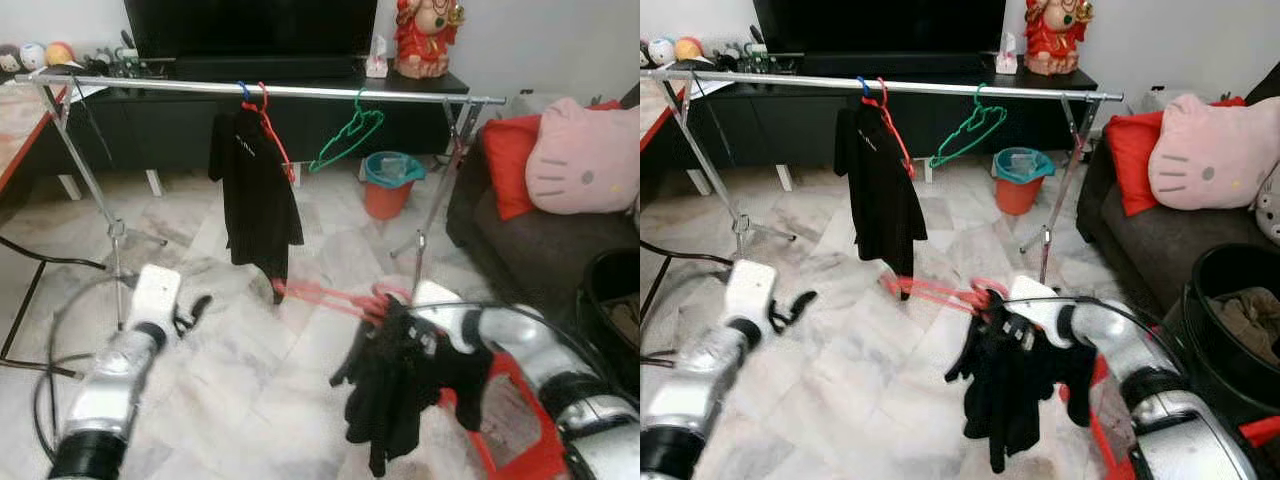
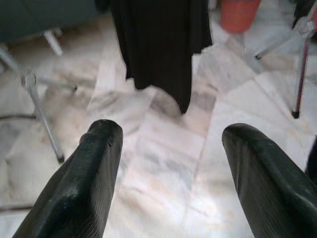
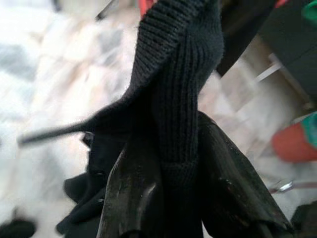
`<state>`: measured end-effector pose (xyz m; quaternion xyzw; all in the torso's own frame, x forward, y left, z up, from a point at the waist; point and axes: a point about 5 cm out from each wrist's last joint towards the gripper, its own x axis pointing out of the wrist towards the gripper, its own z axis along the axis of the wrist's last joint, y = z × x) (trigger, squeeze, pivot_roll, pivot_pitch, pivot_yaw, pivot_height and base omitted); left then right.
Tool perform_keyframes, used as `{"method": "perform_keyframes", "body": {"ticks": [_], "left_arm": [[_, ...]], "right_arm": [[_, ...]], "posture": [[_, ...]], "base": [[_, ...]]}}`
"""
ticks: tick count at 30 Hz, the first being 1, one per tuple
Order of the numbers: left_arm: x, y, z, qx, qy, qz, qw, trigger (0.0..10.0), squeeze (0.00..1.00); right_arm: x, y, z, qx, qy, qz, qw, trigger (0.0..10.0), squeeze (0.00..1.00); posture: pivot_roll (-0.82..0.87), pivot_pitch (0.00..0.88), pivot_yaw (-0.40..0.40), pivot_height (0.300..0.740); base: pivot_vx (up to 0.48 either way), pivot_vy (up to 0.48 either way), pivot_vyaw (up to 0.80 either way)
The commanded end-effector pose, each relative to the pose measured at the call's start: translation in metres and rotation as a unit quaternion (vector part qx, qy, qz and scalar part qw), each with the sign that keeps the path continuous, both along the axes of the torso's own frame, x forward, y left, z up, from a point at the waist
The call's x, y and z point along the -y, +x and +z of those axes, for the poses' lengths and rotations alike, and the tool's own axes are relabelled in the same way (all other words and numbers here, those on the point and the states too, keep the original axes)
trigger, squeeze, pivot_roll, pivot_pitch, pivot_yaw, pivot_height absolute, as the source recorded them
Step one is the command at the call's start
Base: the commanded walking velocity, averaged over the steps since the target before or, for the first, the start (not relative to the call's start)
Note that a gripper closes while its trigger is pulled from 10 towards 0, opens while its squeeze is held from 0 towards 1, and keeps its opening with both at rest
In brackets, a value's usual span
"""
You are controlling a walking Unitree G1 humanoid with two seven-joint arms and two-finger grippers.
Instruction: Hang hanger
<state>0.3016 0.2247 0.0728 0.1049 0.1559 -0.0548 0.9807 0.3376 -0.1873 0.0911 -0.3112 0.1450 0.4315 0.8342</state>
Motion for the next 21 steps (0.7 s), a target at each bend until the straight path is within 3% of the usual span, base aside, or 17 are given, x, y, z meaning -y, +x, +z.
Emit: {"method": "perform_keyframes", "body": {"ticks": [1, 7, 14, 18, 21], "left_arm": [[0.001, 0.000, -0.004, -0.001, -0.006, 0.009, 1.000, 10.0, 0.00], [0.025, -0.002, -0.017, -0.001, -0.049, -0.021, 0.999, 10.0, 0.00], [0.029, -0.005, -0.028, 0.005, -0.052, -0.034, 0.998, 10.0, 0.00], [0.023, -0.008, -0.038, -0.001, -0.040, -0.027, 0.999, 10.0, 0.00], [0.029, -0.011, -0.044, -0.006, -0.033, -0.051, 0.998, 10.0, 0.00]], "right_arm": [[-0.005, 0.013, 0.024, 0.044, 0.028, -0.012, 0.999, 0.0, 0.00], [-0.028, 0.019, 0.038, 0.069, 0.044, 0.011, 0.997, 0.0, 0.00], [-0.039, 0.024, 0.056, 0.089, 0.051, 0.024, 0.995, 0.0, 0.00], [-0.060, 0.020, 0.062, 0.091, 0.060, 0.055, 0.993, 0.0, 0.00], [-0.070, 0.015, 0.063, 0.091, 0.062, 0.077, 0.991, 0.0, 0.00]], "posture": [[0.01, 0.000, -0.077, 0.740], [0.00, 0.000, -0.066, 0.740], [-0.01, 0.000, -0.063, 0.740], [-0.01, 0.000, -0.057, 0.740], [-0.01, 0.000, -0.057, 0.740]], "base": [[0.000, 0.000, 0.00], [0.000, 0.000, 0.00], [0.000, 0.000, 0.00], [0.000, 0.000, 0.00], [0.000, 0.000, 0.00]]}}
